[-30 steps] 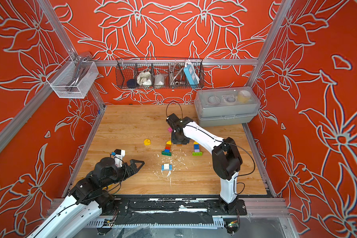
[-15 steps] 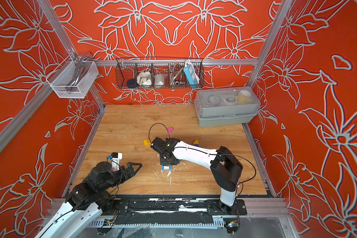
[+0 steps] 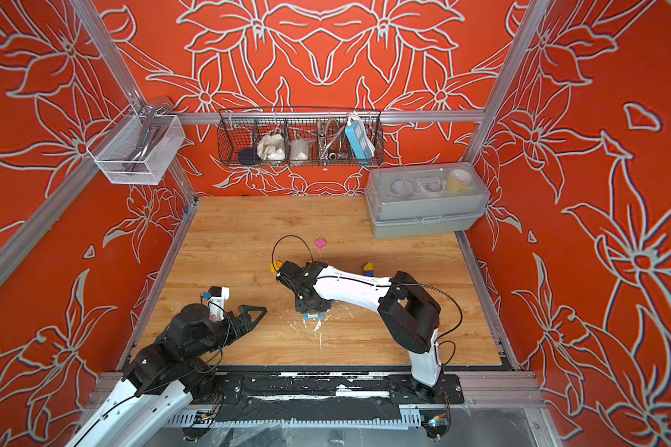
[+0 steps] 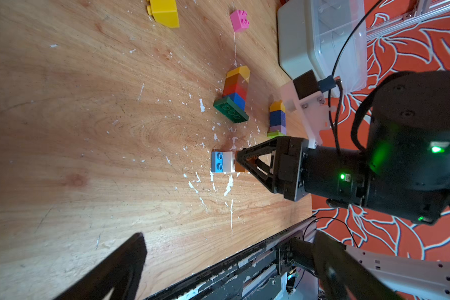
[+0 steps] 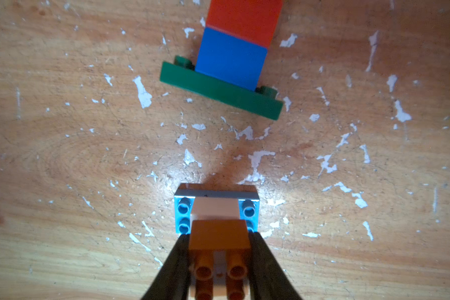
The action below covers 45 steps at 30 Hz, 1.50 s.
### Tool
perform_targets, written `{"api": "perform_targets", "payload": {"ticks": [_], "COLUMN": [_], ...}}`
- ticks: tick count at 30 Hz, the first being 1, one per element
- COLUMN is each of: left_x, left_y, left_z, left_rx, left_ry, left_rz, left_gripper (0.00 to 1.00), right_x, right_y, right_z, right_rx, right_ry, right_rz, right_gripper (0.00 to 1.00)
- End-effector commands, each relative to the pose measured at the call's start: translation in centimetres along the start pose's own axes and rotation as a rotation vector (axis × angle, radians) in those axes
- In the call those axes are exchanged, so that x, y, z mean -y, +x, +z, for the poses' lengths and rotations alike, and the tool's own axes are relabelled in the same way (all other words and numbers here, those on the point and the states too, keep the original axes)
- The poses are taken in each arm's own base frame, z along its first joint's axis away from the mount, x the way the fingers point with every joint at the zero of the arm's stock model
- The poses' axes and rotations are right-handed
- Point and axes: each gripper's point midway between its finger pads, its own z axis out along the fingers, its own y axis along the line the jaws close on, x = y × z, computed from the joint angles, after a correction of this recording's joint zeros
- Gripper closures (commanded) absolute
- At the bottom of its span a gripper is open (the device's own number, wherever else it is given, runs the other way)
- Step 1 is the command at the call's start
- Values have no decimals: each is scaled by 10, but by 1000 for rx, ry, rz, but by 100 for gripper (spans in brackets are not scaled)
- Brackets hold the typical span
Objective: Assemble the number 1 with lego
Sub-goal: Assemble the lego brick with the lego brick.
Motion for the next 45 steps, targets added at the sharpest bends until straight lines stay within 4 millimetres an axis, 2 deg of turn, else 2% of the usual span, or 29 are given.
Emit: {"api": "perform_targets", "payload": {"ticks": [1, 9, 15, 28, 37, 45], "left_x": [1, 1, 2, 1, 1, 1], "left_y": [-2, -2, -2, -1, -1, -2], "left_z": [1, 1, 1, 1, 2, 5], "left_rx": [6, 8, 6, 5, 3, -3], "left_ry": [2, 6, 9, 9, 6, 1], "left_rz": [6, 9, 9, 9, 8, 9], "left_gripper": [0, 0, 0, 0, 0, 0], "right_x": [0, -2, -2, 6, 6, 19], "right_y": [-1, 3, 3, 5, 22, 31], "right_z": [5, 10, 16, 42, 75, 85], "right_rx": [-4, -23, -66, -166, -241, -244], "right_ry": [26, 39, 89, 145, 114, 156], "right_rz": [5, -15, -127, -261, -298, -269], "right_gripper": [74, 75, 75, 76, 80, 83]}}
